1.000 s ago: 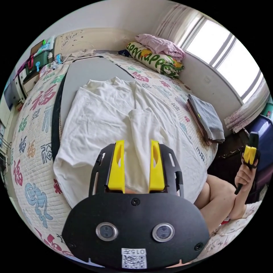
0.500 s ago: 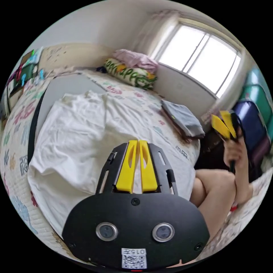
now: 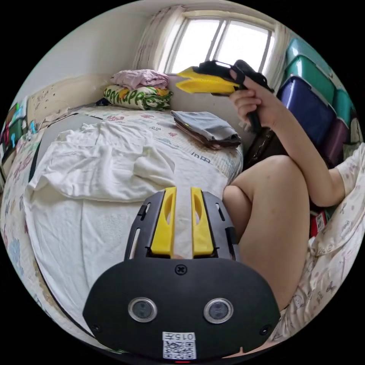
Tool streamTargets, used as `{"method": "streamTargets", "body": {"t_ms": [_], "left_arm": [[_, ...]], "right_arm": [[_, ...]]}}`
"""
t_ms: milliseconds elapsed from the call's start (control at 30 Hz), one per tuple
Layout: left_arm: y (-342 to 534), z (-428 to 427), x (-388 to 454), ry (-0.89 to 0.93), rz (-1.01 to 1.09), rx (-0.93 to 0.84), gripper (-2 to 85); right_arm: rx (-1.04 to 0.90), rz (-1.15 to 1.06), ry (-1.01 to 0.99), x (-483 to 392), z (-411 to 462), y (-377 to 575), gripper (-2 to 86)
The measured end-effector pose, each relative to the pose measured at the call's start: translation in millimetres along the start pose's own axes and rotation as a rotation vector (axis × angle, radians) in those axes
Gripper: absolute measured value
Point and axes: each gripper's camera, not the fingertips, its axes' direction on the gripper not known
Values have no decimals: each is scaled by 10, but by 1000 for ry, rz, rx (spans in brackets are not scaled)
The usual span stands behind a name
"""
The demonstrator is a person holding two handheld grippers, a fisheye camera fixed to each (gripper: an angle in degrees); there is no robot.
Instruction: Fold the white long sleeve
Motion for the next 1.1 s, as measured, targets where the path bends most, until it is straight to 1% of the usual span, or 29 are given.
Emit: {"method": "streamTargets", "body": {"t_ms": [67,133,200,267,300,400,467,567,600,667,700,867,900,1000,1100], "left_arm": [[-36,-107,-306,-52,-191,80,86],[-89,-68,-507,-66,-301,113,93],[-194,87,-612,-63,-365,101,103],[-349,390,-650,-79,-412,35,106],[-377,451,-640,-85,-417,22,99],[-474,366,-373,-116,-333,85,42],[-545,162,12,-39,-169,153,21],[-599,88,544,-5,10,118,14],[-603,100,640,2,38,103,15],[-616,206,946,12,111,43,20],[-627,241,999,12,116,28,21],[-961,313,1269,66,97,-38,48],[-1017,287,1296,67,97,-37,49],[-1333,26,1343,92,69,10,54],[-1676,-456,1060,75,-76,125,63]], "right_arm": [[-105,-23,20,-42,288,-97,87],[-162,-15,59,8,495,-128,92],[-199,13,86,132,681,-126,98],[-284,60,77,346,851,-147,105],[-285,77,77,405,858,-149,107],[-240,174,16,705,791,-152,108],[-196,224,-21,875,730,-168,109],[-192,250,-12,985,783,-242,112],[-202,251,-7,998,818,-261,113],[-276,243,20,1017,1035,-332,120],[-301,239,28,1017,1101,-346,123],[-568,202,91,1075,1754,-343,132],[-598,202,96,1092,1819,-331,131],[-614,199,124,1155,1902,-347,114],[-626,193,119,1193,1943,-348,110]]}}
